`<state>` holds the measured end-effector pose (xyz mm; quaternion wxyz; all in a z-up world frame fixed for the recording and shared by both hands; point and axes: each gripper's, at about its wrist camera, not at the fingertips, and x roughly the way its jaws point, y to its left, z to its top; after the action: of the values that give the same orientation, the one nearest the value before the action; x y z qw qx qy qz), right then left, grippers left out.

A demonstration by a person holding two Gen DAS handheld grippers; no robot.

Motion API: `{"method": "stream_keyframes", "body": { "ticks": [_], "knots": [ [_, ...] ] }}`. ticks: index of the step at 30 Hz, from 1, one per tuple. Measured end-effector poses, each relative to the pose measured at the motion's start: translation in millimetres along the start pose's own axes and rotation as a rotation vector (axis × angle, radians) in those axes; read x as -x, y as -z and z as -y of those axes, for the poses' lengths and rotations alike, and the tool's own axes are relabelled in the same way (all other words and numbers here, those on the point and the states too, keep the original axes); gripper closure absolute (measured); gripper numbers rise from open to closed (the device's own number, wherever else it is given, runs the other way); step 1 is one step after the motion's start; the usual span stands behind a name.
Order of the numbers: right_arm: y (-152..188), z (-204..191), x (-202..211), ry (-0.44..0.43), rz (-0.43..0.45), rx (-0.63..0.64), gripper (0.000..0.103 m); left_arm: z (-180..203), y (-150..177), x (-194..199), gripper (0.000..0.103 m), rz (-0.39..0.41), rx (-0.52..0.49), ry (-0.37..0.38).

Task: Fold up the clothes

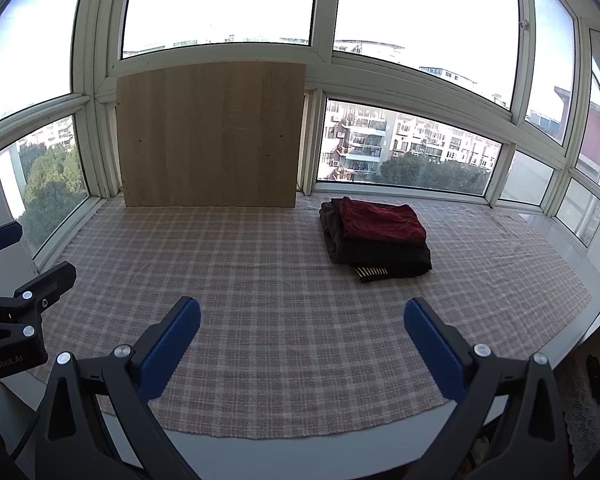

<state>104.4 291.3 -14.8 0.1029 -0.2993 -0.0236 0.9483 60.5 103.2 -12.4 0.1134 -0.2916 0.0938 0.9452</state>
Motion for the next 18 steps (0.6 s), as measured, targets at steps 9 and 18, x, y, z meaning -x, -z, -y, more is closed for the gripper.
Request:
{"method": "stream_keyframes", "body": {
  "ticks": [9, 18],
  "knots": [
    [-3, 2, -2, -0.008, 0.003, -0.011, 0.0, 0, -1, 1, 0.003, -0.024, 0.117, 0.117],
    [-3, 5, 2, 0.018, 0.003, -0.011, 0.0, 14, -8, 6, 0.003, -0.011, 0.093, 0.202]
  ]
}}
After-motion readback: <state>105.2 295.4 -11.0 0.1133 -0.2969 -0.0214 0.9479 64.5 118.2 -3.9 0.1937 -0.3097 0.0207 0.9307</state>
